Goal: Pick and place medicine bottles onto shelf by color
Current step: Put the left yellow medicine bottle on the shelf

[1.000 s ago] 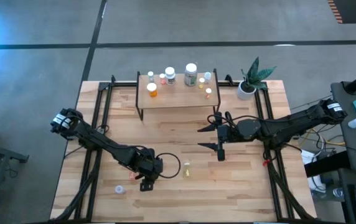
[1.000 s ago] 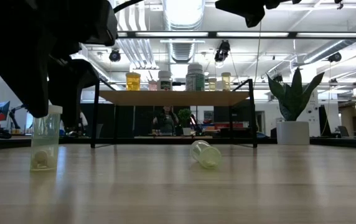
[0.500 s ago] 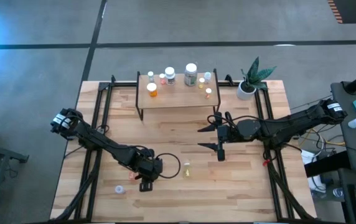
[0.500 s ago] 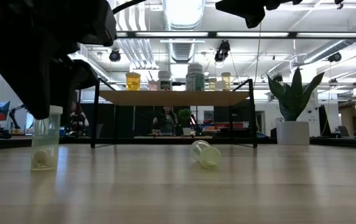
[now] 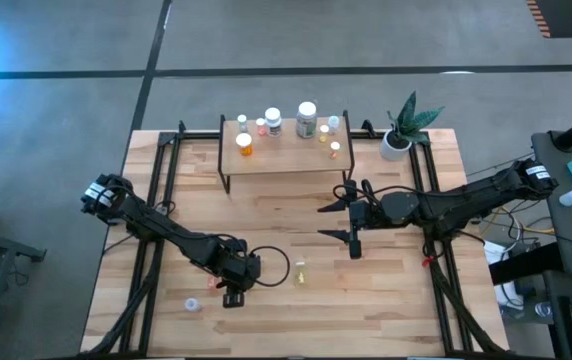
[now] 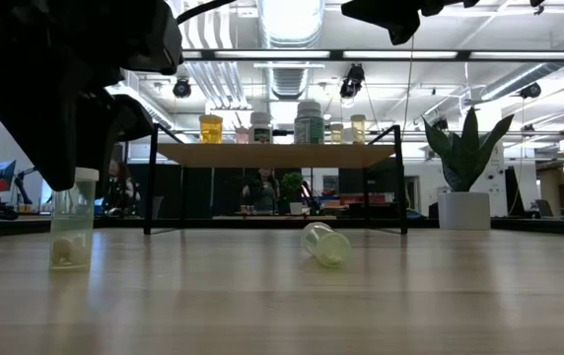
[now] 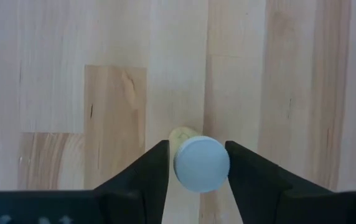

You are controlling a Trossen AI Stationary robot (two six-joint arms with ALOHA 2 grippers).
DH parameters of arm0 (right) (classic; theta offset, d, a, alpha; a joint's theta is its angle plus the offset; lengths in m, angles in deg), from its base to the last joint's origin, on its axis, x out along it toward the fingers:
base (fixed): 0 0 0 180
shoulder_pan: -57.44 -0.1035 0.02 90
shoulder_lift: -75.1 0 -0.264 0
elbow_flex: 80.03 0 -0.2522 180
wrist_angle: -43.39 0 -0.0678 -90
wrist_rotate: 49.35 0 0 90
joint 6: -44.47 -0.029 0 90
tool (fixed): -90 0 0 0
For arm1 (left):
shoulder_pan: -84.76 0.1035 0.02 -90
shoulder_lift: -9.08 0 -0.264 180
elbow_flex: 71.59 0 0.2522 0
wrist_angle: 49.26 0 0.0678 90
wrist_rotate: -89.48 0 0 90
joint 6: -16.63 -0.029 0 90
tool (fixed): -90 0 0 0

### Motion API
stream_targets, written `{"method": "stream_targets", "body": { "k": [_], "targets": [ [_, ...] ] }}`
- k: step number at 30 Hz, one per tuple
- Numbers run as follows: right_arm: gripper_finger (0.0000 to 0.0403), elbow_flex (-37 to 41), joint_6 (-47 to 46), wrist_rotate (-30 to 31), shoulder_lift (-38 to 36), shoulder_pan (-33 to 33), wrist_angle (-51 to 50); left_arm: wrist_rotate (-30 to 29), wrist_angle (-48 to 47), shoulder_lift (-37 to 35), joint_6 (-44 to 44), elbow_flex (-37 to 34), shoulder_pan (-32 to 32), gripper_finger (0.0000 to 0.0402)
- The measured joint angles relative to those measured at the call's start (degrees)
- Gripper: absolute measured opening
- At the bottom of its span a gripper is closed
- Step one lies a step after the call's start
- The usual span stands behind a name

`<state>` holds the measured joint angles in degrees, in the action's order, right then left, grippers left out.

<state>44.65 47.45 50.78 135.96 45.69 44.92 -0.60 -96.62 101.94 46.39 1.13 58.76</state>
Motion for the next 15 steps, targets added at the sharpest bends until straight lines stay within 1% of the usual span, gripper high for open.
{"method": "stream_targets", "body": {
  "k": [10, 15],
  "targets": [
    [0.0235, 0.0, -0.67, 0.0, 0.0, 0.0, 0.0, -0.08, 0.01, 0.0, 0.02, -0.08, 0.02, 0.0138],
    [0.0235, 0.0, -1.06, 0.0, 0.0, 0.0, 0.01, -1.27, -0.06, 0.0, 0.32, -0.09, 0.02, 0.0138]
  ]
}}
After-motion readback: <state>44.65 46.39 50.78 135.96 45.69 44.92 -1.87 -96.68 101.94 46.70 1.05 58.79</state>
